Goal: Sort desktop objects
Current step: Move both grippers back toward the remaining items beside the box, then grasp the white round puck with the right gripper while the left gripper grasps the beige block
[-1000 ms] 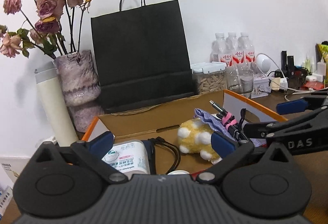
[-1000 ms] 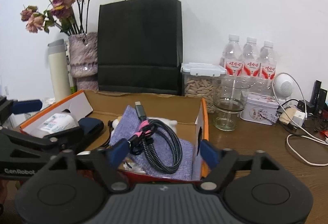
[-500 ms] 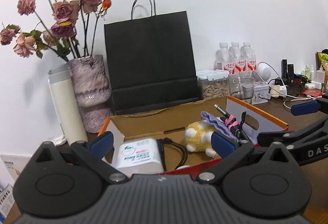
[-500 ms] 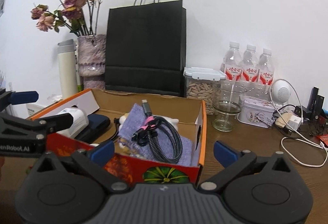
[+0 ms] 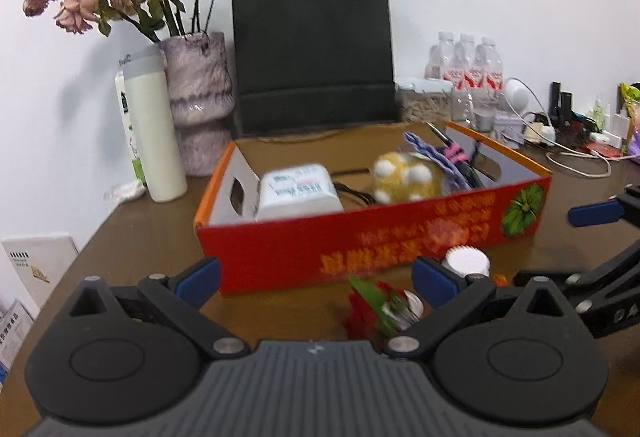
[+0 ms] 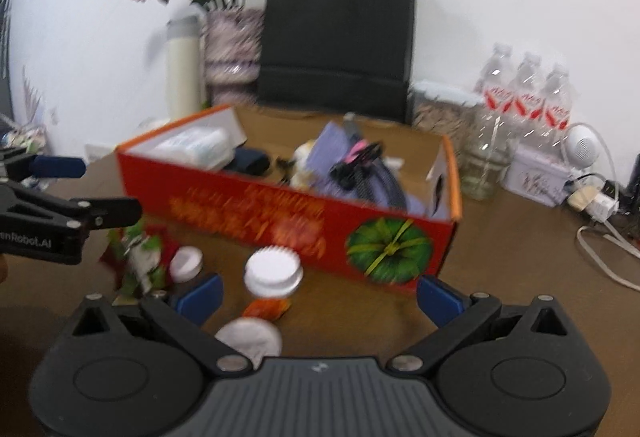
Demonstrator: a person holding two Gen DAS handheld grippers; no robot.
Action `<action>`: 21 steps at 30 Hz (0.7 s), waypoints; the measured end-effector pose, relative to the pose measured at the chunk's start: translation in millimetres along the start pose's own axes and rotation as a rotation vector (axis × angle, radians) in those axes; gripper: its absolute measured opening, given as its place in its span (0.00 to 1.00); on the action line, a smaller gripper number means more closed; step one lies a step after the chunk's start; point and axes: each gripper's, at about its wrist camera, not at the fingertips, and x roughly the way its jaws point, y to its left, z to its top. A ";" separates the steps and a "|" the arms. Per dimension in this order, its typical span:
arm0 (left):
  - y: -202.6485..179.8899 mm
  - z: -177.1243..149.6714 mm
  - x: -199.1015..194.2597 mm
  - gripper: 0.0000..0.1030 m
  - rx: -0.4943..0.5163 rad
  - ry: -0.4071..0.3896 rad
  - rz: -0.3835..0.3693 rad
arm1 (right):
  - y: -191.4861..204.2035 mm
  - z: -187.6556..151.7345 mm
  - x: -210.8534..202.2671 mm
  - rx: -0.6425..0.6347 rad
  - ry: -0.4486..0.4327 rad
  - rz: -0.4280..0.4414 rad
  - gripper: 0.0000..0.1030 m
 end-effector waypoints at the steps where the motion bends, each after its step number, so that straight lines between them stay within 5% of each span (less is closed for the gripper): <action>1: -2.9 -2.5 -2.1 1.00 0.004 0.006 -0.004 | 3.7 -2.7 0.0 -0.004 0.015 0.007 1.00; 9: -23.1 -20.8 -6.6 1.00 0.012 0.097 -0.090 | 23.7 -20.2 1.1 -0.041 0.096 0.010 0.94; 21: -20.8 -24.7 -3.5 1.00 -0.082 0.154 -0.090 | 19.2 -23.8 -1.0 0.006 0.099 0.022 0.79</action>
